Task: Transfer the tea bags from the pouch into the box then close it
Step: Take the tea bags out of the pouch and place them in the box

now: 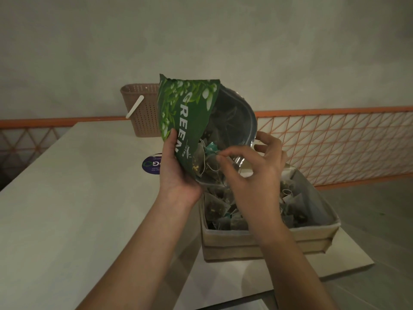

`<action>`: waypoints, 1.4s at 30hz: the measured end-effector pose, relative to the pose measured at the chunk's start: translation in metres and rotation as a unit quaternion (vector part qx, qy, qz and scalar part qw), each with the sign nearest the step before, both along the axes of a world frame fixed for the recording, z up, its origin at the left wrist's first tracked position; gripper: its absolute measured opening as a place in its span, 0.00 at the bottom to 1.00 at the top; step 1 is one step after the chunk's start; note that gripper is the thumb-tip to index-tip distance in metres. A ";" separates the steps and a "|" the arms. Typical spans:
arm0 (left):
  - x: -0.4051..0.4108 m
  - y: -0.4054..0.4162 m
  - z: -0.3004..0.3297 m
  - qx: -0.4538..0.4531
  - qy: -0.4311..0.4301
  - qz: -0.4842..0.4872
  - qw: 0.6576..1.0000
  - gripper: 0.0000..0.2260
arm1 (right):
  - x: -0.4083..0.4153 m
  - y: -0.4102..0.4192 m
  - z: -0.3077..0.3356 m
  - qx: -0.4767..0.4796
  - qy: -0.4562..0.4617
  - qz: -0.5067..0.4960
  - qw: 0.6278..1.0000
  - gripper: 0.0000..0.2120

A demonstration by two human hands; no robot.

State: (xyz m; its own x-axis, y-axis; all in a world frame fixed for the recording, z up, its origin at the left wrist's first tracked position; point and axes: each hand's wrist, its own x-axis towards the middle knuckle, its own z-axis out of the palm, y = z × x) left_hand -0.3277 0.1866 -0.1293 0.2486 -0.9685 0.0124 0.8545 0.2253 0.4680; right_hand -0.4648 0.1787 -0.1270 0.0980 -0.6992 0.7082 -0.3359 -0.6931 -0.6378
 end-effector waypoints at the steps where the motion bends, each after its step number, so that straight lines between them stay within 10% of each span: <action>1: 0.001 -0.001 -0.001 -0.004 0.000 -0.004 1.000 0.29 | 0.000 -0.001 0.000 0.002 -0.004 -0.005 1.000 0.05; 42: -0.002 0.005 0.006 -0.009 0.007 -0.005 1.000 0.28 | 0.000 0.003 0.006 -0.047 0.222 -0.086 0.970 0.16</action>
State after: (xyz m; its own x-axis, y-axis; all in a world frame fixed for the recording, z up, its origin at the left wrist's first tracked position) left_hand -0.3296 0.1917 -0.1236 0.2394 -0.9706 0.0265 0.8632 0.2252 0.4519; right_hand -0.4649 0.1815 -0.1211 0.2964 -0.6669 0.6836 -0.6785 -0.6508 -0.3407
